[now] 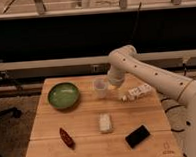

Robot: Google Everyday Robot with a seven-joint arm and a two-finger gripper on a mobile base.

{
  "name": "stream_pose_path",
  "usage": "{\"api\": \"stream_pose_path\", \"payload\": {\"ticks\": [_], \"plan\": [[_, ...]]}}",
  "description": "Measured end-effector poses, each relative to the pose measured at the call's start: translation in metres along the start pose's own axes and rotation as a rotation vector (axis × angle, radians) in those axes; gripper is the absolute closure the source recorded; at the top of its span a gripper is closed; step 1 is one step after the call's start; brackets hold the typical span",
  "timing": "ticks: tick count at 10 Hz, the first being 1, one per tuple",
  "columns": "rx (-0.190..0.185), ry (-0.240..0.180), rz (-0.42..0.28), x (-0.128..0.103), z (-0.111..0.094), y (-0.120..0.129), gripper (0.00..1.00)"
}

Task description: Place the ceramic cup in the ceramic bowl

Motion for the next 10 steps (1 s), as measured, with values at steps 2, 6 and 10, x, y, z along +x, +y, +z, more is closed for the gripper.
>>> {"api": "stream_pose_path", "payload": {"ticks": [2,6,10], "plan": [[-0.012,-0.001,-0.017,-0.005,0.007,-0.005,0.20],[-0.037,0.011,-0.048,-0.005,0.023,-0.016,0.30],[-0.060,0.014,-0.061,0.005,0.046,-0.020,0.71]]}}
